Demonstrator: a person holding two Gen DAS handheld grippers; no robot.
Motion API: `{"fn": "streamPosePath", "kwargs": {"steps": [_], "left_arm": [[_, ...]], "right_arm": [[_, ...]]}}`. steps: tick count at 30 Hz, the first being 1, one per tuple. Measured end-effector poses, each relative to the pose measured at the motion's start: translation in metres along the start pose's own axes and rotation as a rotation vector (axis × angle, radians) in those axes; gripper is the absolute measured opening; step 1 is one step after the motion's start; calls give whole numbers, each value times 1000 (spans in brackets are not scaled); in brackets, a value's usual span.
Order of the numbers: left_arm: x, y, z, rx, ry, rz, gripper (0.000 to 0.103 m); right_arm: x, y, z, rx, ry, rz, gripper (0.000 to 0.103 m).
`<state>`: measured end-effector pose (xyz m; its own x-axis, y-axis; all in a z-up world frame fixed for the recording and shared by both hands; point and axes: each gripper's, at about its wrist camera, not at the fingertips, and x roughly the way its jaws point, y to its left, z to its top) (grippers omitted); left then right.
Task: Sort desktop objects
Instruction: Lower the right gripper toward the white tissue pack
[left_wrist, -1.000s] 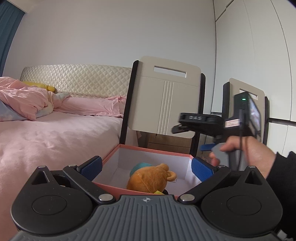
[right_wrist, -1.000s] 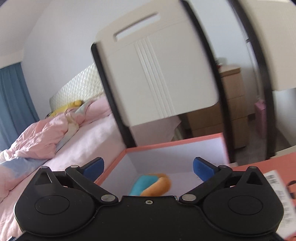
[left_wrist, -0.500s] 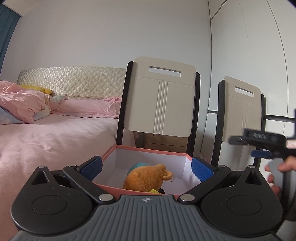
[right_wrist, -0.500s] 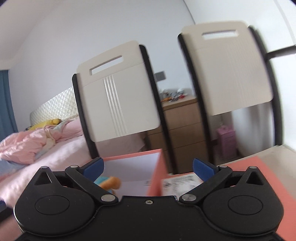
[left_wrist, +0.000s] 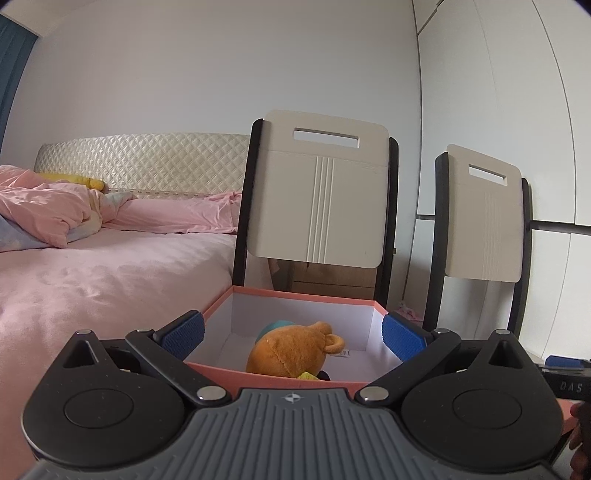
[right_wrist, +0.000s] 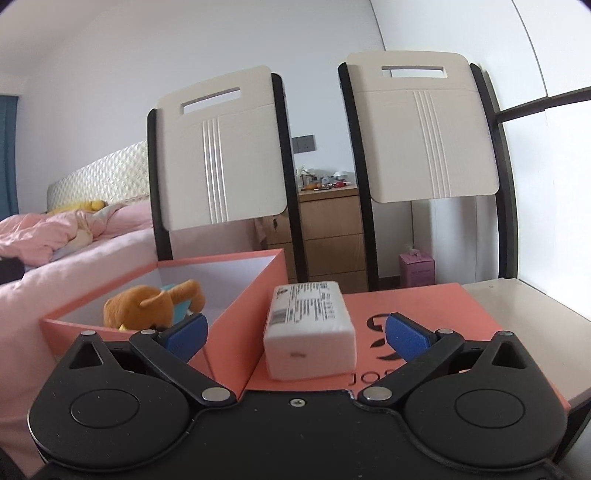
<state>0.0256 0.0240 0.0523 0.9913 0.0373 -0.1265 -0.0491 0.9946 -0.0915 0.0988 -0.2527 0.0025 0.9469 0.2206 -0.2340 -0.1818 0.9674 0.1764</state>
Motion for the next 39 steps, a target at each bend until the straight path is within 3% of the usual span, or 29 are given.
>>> {"fn": "streamPosePath", "kwargs": {"steps": [39], "left_arm": [[-2,-5,-3,11,9,-39,103]], "right_arm": [[18,-17,8,95,15,-61,102]]}}
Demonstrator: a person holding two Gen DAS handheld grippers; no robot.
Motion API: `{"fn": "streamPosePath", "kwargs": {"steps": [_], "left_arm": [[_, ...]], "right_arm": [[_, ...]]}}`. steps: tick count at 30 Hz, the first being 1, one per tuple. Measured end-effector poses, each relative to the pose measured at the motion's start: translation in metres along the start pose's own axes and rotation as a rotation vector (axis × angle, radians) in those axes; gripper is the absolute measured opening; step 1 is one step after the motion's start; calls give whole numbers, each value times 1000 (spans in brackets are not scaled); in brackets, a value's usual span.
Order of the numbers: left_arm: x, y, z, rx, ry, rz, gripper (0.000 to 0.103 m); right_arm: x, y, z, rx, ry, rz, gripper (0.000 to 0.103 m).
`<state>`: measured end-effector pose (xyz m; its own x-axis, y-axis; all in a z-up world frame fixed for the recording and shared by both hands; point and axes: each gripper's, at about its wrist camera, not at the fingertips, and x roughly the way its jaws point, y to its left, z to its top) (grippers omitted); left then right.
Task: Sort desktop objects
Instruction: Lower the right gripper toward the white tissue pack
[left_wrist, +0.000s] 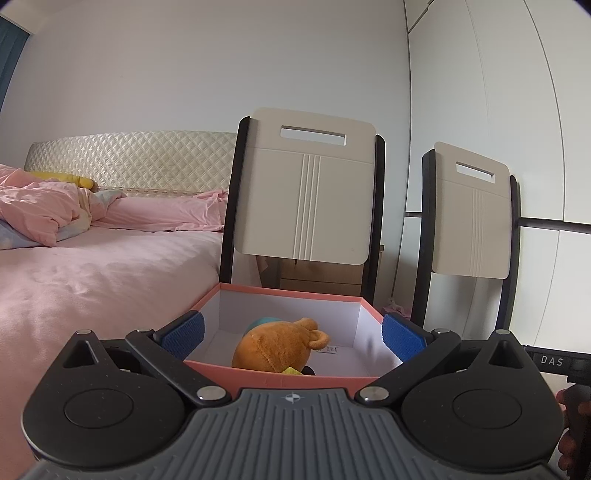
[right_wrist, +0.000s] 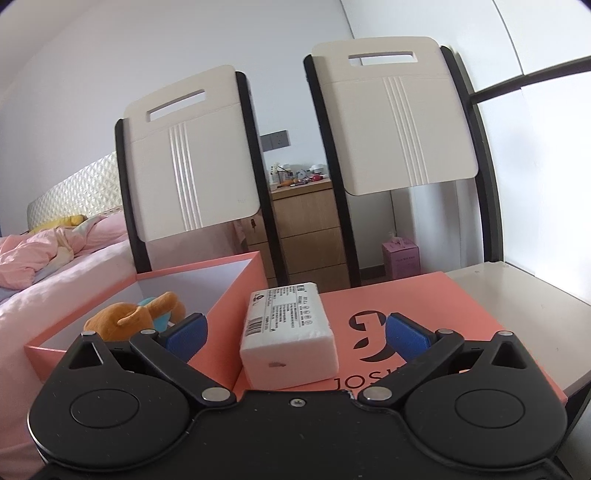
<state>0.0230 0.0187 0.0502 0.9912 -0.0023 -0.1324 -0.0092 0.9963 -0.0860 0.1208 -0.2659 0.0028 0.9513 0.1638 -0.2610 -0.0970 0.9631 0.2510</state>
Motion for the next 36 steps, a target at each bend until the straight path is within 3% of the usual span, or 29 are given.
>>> {"fn": "streamPosePath", "kwargs": {"steps": [20,28,36], "left_arm": [[-2,1,1,-17,2,-11,103],[-1,2,1,-16,4,-15,103],[0,3,1,-21,11,-17,103]], "right_arm": [[44,-27,24,93,44,-19,102],[86,-18,29,85,140,14,102],[112,0,7,-35,255,38,102]]}}
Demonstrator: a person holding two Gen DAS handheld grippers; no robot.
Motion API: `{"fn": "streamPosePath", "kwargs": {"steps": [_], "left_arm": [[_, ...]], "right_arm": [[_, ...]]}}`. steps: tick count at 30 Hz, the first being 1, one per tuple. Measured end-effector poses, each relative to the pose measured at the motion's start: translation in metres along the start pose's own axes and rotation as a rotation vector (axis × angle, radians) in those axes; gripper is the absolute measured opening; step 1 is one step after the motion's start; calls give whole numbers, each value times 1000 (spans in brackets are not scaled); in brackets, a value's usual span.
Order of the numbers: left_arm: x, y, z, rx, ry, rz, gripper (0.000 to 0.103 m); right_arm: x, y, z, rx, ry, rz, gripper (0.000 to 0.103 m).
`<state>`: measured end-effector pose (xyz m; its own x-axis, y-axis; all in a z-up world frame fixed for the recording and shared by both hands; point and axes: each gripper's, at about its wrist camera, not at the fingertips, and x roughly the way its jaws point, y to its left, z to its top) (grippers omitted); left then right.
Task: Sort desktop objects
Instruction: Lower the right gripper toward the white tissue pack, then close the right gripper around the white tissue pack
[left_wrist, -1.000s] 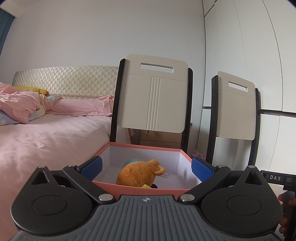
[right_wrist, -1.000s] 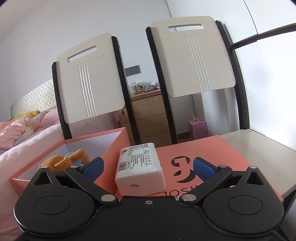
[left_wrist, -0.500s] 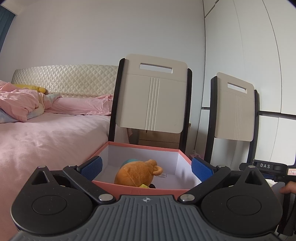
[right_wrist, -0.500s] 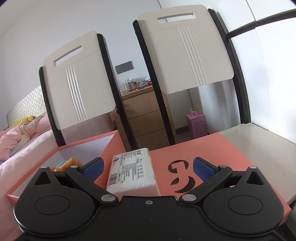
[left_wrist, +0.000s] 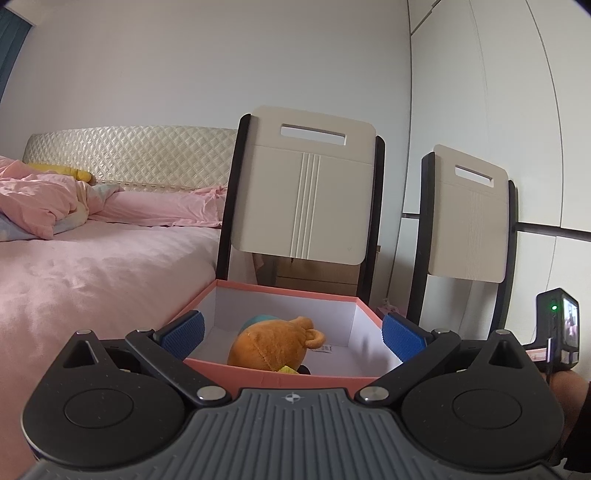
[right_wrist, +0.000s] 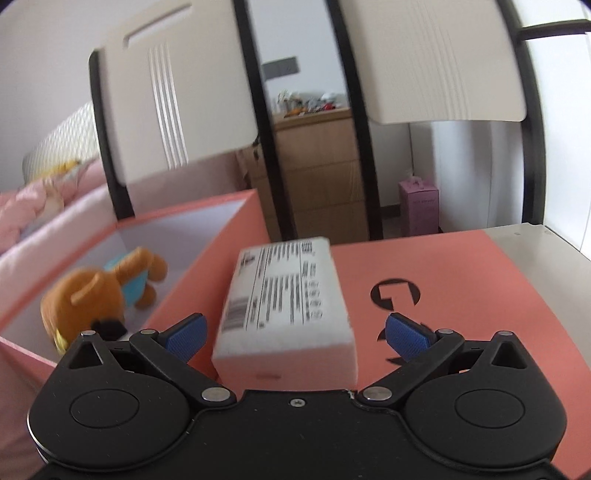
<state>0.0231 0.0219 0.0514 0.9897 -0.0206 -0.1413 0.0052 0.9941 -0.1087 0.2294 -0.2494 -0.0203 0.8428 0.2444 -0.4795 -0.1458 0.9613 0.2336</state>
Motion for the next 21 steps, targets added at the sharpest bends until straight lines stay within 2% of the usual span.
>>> {"fn": "streamPosePath", "kwargs": {"steps": [8,15,21], "left_arm": [[1,2,0,-8,6,2,103],[1,4,0,-12,7,4,103],[1,3,0,-16,8,4,103]], "right_arm": [[11,8,-4,-44,29,34,102],[16,-5,-4,20,52,23,102],[20,-12,-7,10,60,36,102]]}}
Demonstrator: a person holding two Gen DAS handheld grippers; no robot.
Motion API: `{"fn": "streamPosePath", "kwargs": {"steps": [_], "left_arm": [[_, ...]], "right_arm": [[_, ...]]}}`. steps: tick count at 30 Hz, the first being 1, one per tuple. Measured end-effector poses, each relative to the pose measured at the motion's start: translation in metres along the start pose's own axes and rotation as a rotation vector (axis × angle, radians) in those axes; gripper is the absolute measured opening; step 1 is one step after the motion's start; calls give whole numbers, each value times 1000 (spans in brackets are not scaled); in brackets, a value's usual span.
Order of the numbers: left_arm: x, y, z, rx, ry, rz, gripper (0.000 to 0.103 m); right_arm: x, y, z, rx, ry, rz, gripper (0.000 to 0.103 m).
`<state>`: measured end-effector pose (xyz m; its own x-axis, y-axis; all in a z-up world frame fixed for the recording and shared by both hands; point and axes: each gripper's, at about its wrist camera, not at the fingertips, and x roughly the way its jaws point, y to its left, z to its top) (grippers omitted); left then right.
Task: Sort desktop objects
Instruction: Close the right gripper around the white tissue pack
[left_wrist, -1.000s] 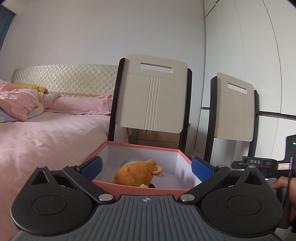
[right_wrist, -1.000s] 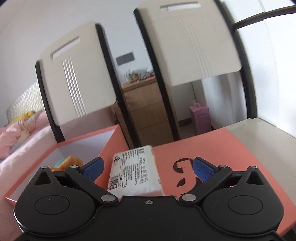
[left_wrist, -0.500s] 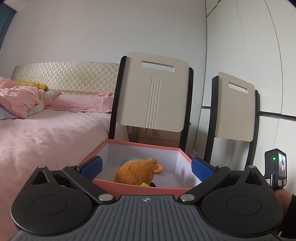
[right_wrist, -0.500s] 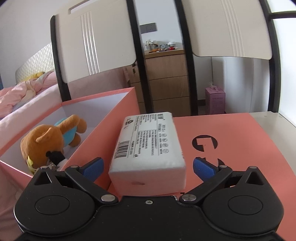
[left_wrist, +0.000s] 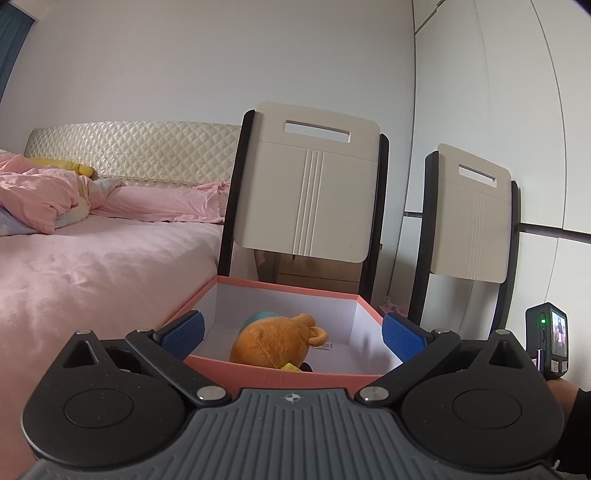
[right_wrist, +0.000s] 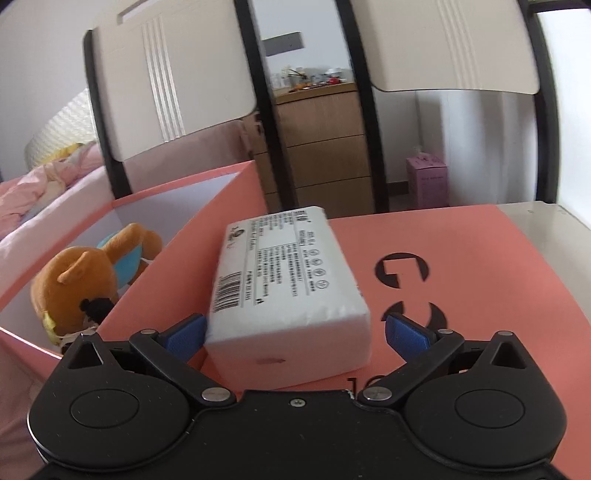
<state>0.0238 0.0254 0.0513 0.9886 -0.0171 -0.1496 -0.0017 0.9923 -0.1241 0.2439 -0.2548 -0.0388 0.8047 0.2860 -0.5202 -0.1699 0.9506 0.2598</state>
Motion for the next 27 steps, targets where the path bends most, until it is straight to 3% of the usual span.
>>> {"fn": "streamPosePath", "kwargs": {"steps": [13,20,27], "left_arm": [[-1,-2,0,3,-1,-5,103],[-1,-1,0,3,-1,-3,103],[0,2,0,2,0,1,103]], "right_arm": [[-5,-14,4,20,-39,-71,102],[-1,-9,6,-57,-51,-61,102],[9,-15,11,15,-38,-41,98]]}}
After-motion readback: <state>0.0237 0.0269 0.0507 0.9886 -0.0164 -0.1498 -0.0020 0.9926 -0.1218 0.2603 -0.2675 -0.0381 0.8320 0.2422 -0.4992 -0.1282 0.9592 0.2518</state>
